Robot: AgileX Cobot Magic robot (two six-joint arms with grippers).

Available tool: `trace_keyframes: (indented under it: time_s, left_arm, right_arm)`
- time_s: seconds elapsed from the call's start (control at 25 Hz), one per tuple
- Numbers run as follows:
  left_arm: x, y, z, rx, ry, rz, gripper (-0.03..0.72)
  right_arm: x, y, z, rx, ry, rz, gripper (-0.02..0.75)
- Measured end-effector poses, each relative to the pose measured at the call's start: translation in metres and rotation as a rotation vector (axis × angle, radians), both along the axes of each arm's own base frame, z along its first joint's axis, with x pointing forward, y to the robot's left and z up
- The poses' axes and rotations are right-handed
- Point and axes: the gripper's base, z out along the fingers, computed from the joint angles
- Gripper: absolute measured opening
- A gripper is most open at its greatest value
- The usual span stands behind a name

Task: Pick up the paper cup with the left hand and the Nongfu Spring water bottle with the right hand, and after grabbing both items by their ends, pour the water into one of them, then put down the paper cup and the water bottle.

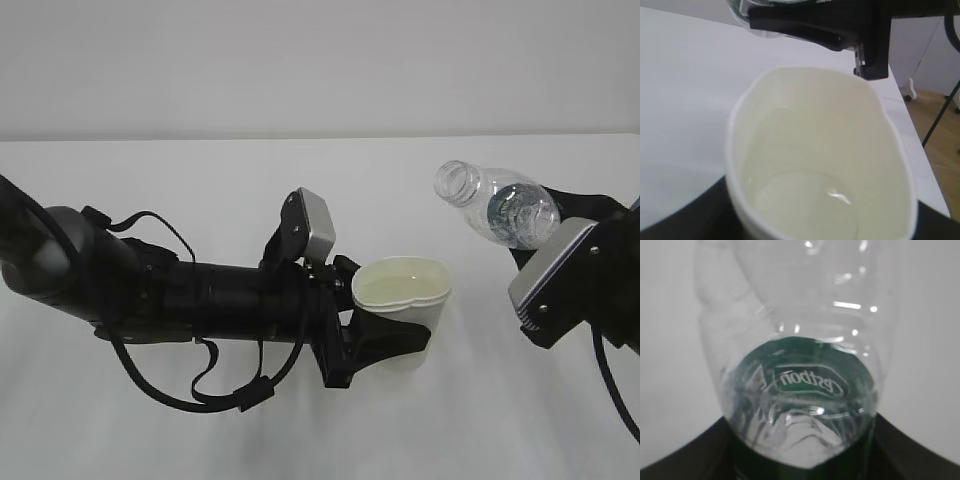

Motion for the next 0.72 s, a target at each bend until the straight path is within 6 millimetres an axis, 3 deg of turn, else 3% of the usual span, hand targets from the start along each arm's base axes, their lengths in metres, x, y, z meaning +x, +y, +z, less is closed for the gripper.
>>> trace_keyframes:
  time_s: [0.72]
  left_arm:
    - [0.016, 0.017, 0.000, -0.002, -0.013, 0.064, 0.438]
  right_arm:
    - [0.009, 0.000, 0.007, 0.415, 0.083, -0.091, 0.404]
